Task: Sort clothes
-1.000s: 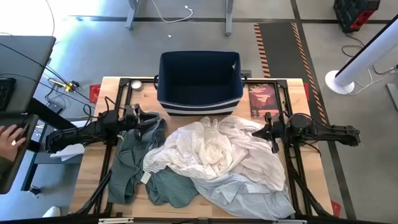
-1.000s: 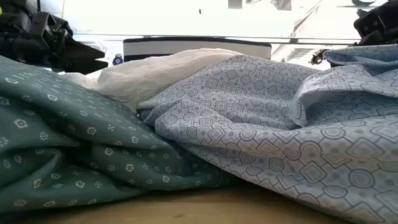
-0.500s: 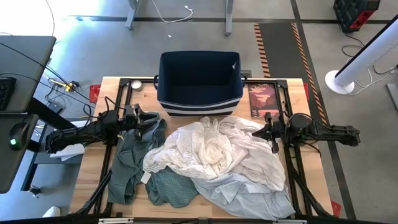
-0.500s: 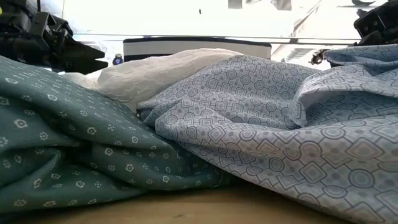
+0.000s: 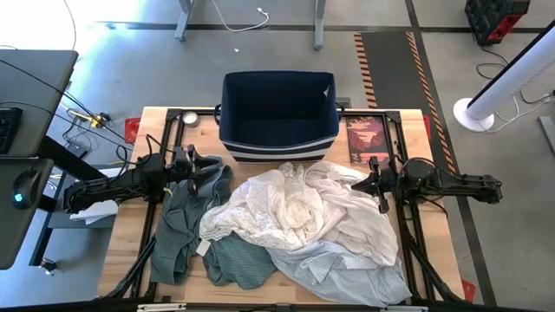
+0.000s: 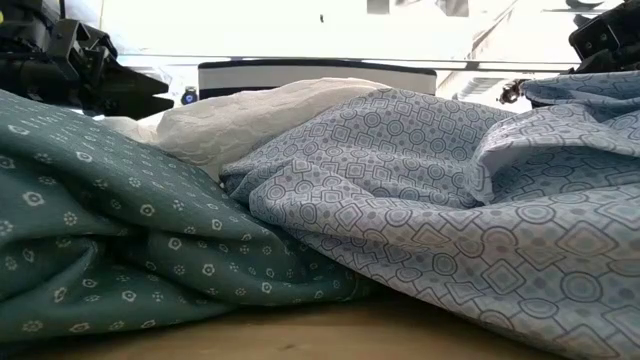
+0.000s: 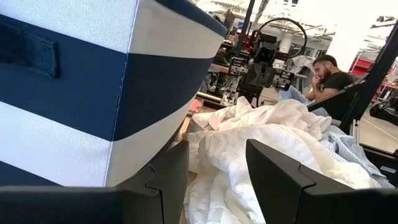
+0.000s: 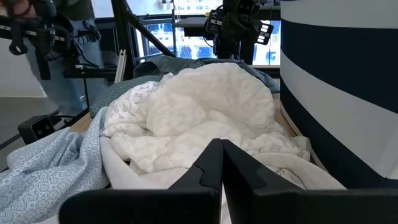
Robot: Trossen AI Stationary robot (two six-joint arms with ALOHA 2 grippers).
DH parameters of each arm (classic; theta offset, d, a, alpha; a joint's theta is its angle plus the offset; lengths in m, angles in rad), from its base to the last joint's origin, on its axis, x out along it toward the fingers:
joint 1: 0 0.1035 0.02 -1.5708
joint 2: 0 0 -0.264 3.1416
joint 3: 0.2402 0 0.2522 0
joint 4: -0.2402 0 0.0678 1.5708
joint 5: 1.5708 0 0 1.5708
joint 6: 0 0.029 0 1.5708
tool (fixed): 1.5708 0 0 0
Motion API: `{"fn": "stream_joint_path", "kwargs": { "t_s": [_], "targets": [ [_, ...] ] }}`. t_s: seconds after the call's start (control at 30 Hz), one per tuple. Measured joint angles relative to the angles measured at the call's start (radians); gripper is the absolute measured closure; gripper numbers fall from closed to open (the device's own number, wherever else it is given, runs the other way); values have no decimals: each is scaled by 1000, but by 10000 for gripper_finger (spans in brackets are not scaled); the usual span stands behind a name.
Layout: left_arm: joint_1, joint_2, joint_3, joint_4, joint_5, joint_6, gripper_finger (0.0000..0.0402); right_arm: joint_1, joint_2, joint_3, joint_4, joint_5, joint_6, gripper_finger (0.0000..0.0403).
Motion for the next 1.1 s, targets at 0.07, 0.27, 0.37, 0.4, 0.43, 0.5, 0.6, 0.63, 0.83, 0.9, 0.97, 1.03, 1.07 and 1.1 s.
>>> {"fn": "stream_joint_path", "kwargs": {
  "t_s": [0.07, 0.27, 0.37, 0.4, 0.43, 0.5, 0.6, 0.63, 0.83, 0.9, 0.97, 1.03, 1.07, 1.1],
  "targets": [
    [0, 0, 0, 0, 0, 0, 245, 0, 0, 0, 0, 0, 0, 402],
    [0, 0, 0, 0, 0, 0, 245, 0, 0, 0, 0, 0, 0, 402],
    [0, 0, 0, 0, 0, 0, 245, 0, 0, 0, 0, 0, 0, 402],
    [0, 0, 0, 0, 0, 0, 245, 0, 0, 0, 0, 0, 0, 402],
    [0, 0, 0, 0, 0, 0, 245, 0, 0, 0, 0, 0, 0, 402],
    [0, 0, 0, 1, 0, 0, 245, 0, 0, 0, 0, 0, 0, 402],
    [1, 3, 0, 4, -25, 15, 245, 0, 0, 0, 0, 0, 0, 402],
    [1, 8, 0, 8, -43, 22, 245, 0, 0, 0, 0, 0, 0, 402],
    [1, 13, 0, 12, -73, 34, 245, 0, 0, 0, 0, 0, 0, 402],
    [1, 13, 0, 12, -69, 43, 245, 0, 0, 0, 0, 0, 0, 402],
    [1, 13, 0, 10, -57, 63, 245, 0, 0, 0, 0, 0, 0, 402],
    [1, 13, 0, 10, -56, 89, 245, 0, 0, 0, 0, 0, 0, 402],
    [1, 13, 0, 9, -52, 95, 245, 0, 0, 0, 0, 0, 0, 402],
    [1, 13, 0, 9, -51, 93, 245, 0, 0, 0, 0, 0, 0, 402]
  ]
}}
